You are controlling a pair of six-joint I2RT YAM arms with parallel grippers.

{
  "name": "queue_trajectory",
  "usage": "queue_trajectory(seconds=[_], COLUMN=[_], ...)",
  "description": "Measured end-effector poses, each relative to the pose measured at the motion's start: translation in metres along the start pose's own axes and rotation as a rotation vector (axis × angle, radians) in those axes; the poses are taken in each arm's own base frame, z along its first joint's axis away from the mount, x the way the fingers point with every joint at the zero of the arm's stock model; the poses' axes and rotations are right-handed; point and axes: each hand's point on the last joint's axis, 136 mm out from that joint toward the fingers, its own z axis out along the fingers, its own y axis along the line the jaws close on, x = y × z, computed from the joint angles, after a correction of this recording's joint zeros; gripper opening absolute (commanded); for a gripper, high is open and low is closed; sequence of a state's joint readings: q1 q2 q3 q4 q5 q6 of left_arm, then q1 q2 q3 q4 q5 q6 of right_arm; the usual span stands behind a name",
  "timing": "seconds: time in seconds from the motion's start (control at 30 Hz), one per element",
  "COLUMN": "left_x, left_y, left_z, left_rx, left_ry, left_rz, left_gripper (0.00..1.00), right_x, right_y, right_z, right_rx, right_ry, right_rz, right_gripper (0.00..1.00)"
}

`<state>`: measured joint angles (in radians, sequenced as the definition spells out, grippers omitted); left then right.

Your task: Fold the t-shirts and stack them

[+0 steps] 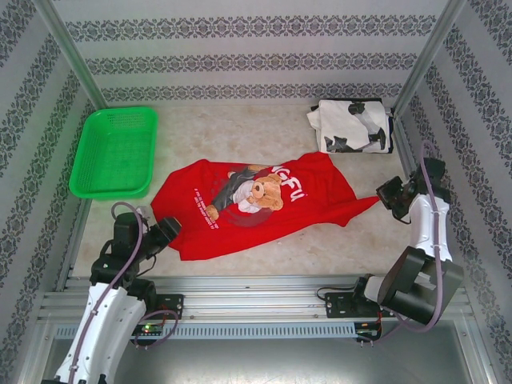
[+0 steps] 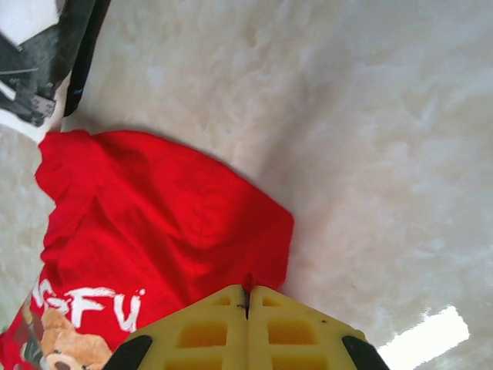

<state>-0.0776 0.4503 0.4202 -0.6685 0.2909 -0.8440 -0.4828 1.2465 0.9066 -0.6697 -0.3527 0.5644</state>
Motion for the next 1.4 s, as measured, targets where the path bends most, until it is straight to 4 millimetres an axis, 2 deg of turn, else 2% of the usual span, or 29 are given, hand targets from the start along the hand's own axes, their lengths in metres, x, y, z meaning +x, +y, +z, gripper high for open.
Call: queue_trajectory(seconds=[0.23,0.47,0.53,0.63,0.7,0.9,1.17,1.4], left_x=[0.014,0.036,0.034,0.025,0.021,0.023,0.018,0.019], left_y=[0.008,0.005,-0.005,-0.014,-0.012,0.004,0.003,0.006], left_z=[-0.001,0.015,0.022,0.034,0.041,0.061,0.087,0.098], left_rx=[-0.14,-0.234,-0.266,-0.294,-0.319,-0.395,-0.369,-0.371], left_ry=[0.139,0.32,0.364,0.378,0.384,0.45,0.458,0.486], left_rz=[-0.05,-0.015,0.03,0.093,0.134,0.253,0.346,0.383], left_gripper=[0.68,0.65,0.63,0.55,0.51,0.49,0.46,0.43], right_x=[0.0,0.001,0.002,0.002,0.003,0.005,0.006,0.006], right_y=[-0.008,-0.011,-0.011,-0.011,-0.012,-0.014,-0.014,-0.014], right_z=[0.003,0.008,0.009,0.009,0.009,0.009,0.009,0.009], right_rx=[0.028,0.039,0.041,0.043,0.044,0.05,0.051,0.051], right_ry=[-0.004,0.014,0.019,0.022,0.024,0.037,0.04,0.04], right_rz=[0.009,-0.006,-0.01,-0.025,-0.034,-0.059,-0.075,-0.076], right_gripper=[0.0,0.0,0.0,0.0,0.0,0.0,0.0,0.0])
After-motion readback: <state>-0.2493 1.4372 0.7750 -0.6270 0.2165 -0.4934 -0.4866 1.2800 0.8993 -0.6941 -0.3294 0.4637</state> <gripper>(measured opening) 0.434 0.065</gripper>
